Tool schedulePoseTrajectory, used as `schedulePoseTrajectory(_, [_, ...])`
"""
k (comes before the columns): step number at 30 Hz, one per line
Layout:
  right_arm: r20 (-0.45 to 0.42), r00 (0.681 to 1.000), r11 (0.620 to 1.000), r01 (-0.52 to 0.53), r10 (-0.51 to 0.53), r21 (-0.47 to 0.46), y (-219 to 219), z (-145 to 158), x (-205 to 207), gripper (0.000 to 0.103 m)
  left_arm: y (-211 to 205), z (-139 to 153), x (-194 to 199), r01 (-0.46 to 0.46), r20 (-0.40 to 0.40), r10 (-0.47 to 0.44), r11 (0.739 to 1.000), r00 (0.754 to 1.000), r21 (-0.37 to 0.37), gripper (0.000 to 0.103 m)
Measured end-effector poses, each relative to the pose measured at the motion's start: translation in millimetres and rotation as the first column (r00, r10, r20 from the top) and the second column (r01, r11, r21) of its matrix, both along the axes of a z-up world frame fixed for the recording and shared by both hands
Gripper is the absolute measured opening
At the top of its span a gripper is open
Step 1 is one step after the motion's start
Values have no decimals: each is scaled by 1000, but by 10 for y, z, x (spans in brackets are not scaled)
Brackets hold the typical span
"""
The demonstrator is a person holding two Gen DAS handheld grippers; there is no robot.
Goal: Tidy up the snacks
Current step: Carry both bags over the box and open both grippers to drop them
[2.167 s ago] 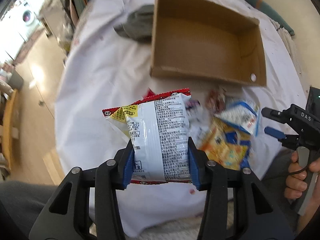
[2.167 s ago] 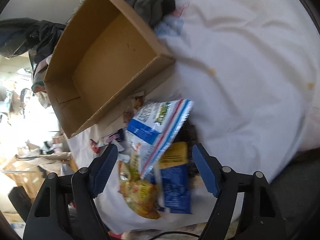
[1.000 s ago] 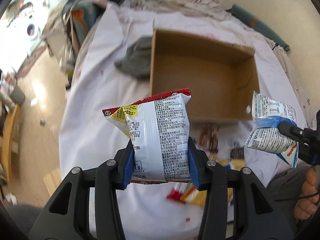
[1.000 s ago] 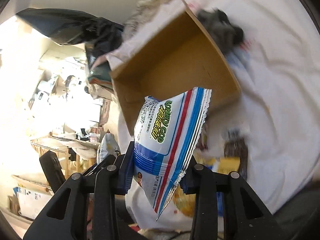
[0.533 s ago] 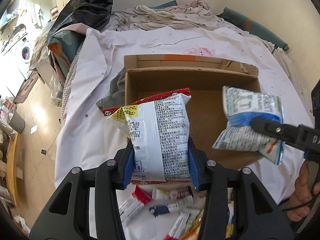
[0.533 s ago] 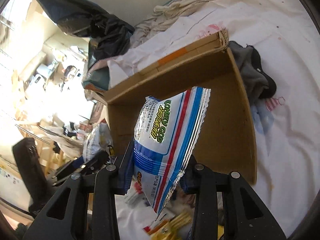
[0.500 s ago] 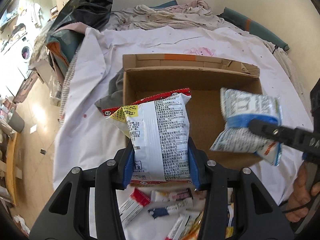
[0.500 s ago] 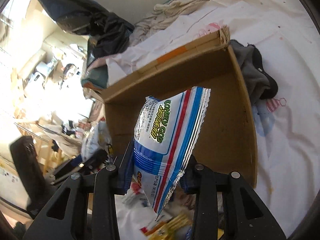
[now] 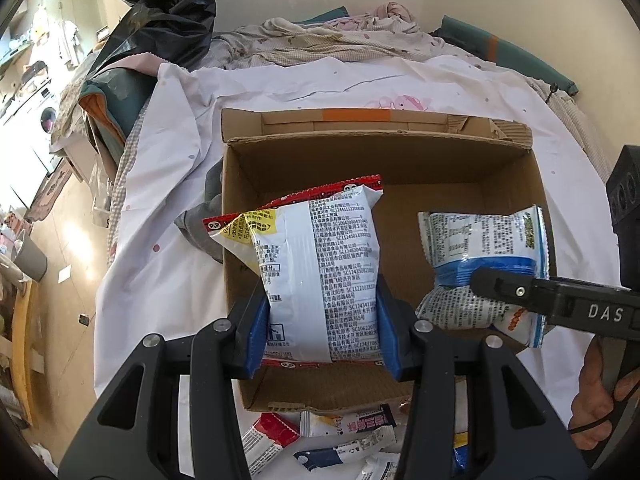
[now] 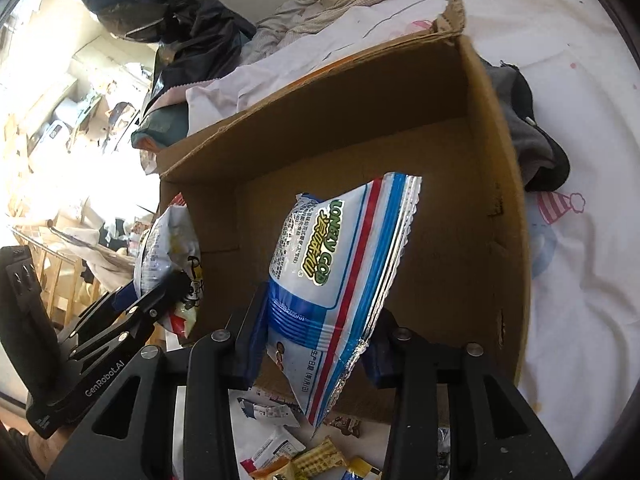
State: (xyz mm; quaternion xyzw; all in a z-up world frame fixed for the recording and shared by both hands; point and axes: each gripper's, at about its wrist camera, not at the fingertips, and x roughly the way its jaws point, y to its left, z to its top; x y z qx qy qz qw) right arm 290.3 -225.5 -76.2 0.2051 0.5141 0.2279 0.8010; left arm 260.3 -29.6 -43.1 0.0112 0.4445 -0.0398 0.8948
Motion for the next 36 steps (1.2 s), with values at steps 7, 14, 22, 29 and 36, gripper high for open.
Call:
schedulePoseTrajectory(7, [11,999,997,-44,45,-65,147,-22,-15,46,-17,-28,3,3,-18,-3,1000,1000,0,44])
schedulePoseTrajectory(14, [40,998,993,-51,56,-108,178,17,-48,49,-7,-30,-9,3,-41,-4,1000,999,-27,45])
schedulePoseTrajectory(22, [172,985,963,59,-13,-262,116,214,-84,73,-1,1,-54,5,-24,-5,1000,1000,-28,81])
schedulePoseTrajectory(29, [267,963,964,111,-45,-240,29,413,-143,92,46,35,-77,0,-12,-1,999,1000,-45,82])
schedulePoseTrajectory(36, [250,967,971,112,-57,-213,-7,459,-173,92,113,79,-170,-8,7,8,999,1000,-36,82])
